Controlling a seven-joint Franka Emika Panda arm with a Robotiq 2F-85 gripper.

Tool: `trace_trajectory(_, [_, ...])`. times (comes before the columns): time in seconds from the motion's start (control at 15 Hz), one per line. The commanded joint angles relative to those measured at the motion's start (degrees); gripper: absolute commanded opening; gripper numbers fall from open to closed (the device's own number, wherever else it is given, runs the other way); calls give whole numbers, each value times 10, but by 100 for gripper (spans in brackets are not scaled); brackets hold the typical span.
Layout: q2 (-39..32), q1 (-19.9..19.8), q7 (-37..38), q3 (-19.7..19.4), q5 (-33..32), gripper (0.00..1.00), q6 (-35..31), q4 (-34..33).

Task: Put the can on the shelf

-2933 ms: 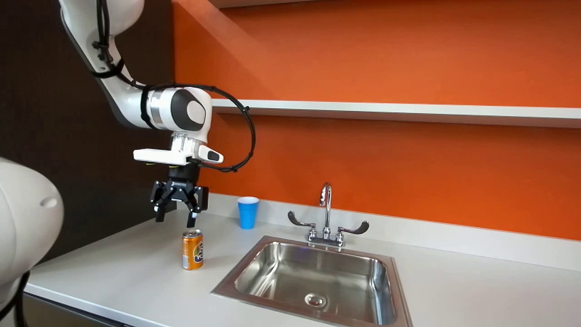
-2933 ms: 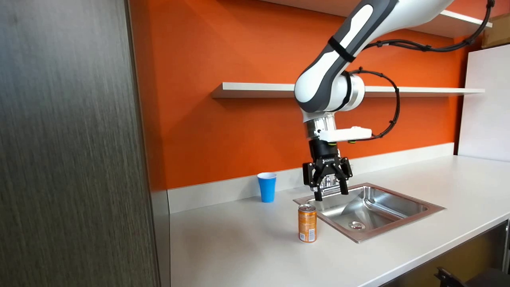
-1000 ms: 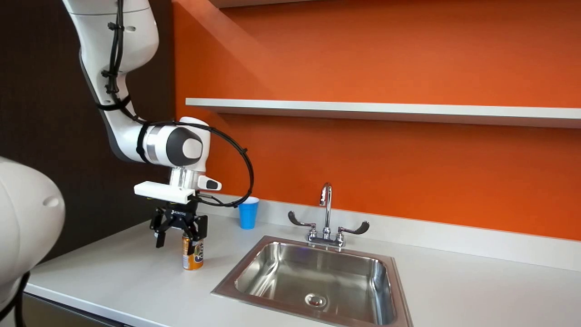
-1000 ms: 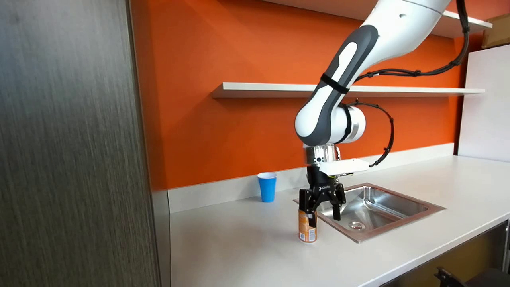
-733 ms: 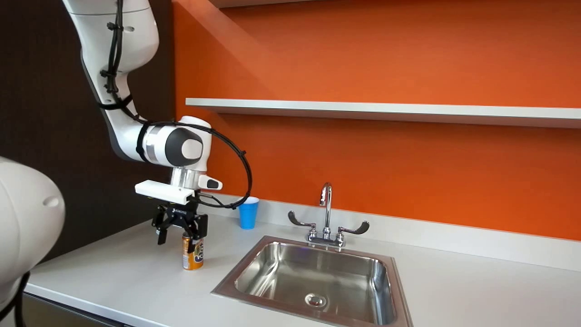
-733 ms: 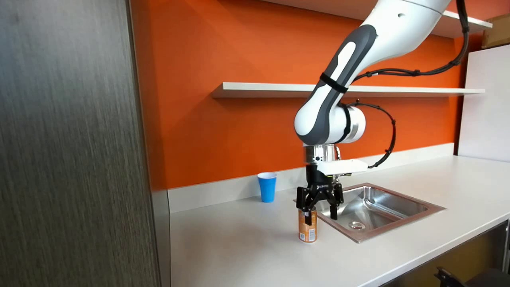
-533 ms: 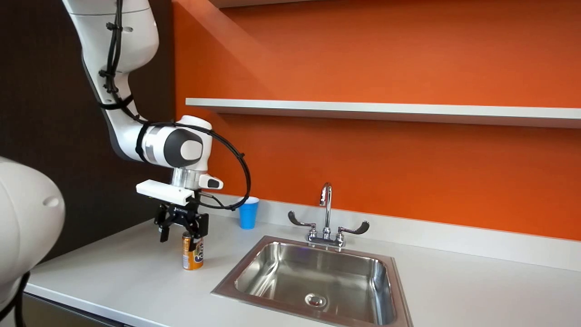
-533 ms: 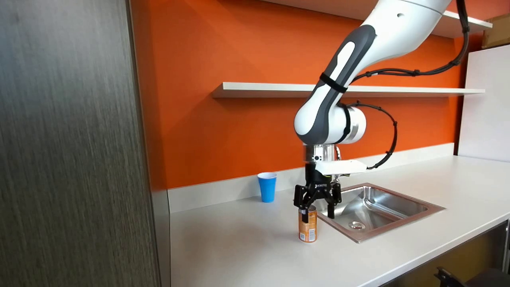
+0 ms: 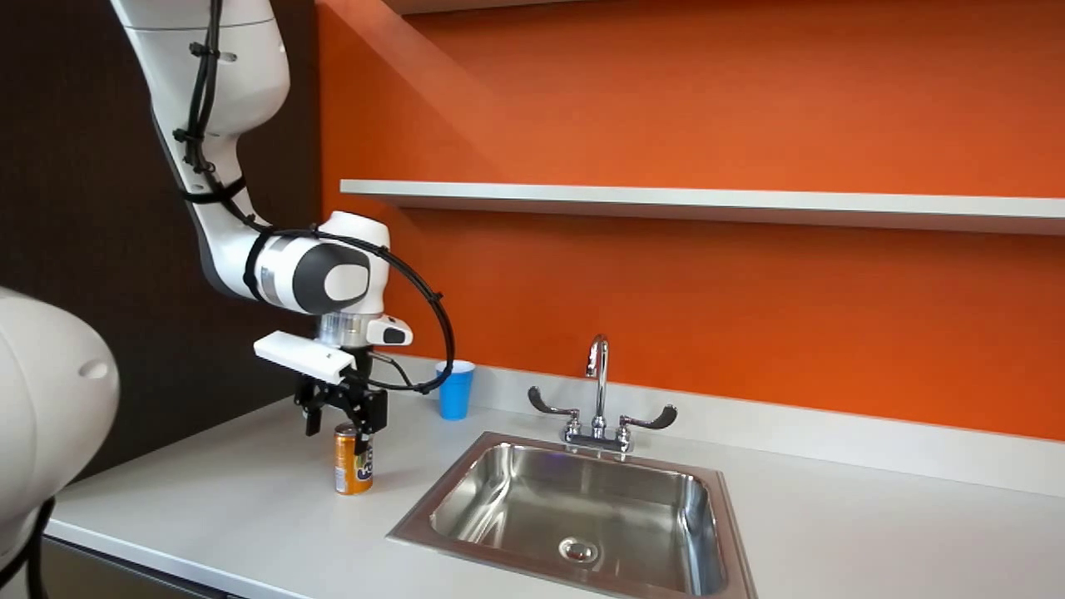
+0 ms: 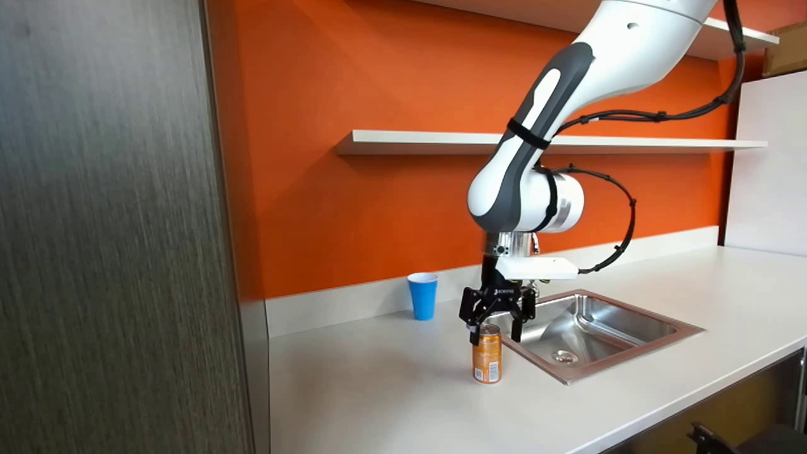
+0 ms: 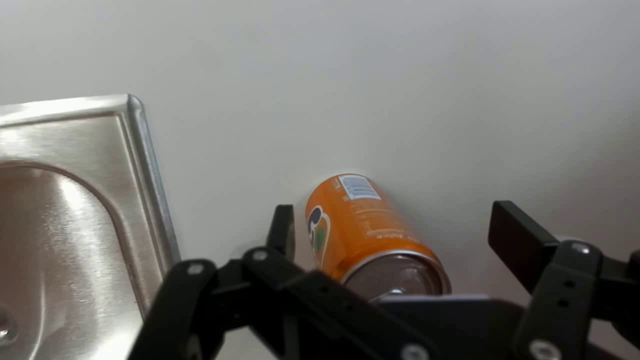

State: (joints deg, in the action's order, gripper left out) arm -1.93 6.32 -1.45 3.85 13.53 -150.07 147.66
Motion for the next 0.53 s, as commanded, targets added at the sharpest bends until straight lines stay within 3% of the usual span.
trace_trajectory(0.0, [3, -6, -14, 8, 24, 100, -37, 11])
trace_trajectory(0.47, [-7, -4, -5, 10, 16, 100, -91, 15])
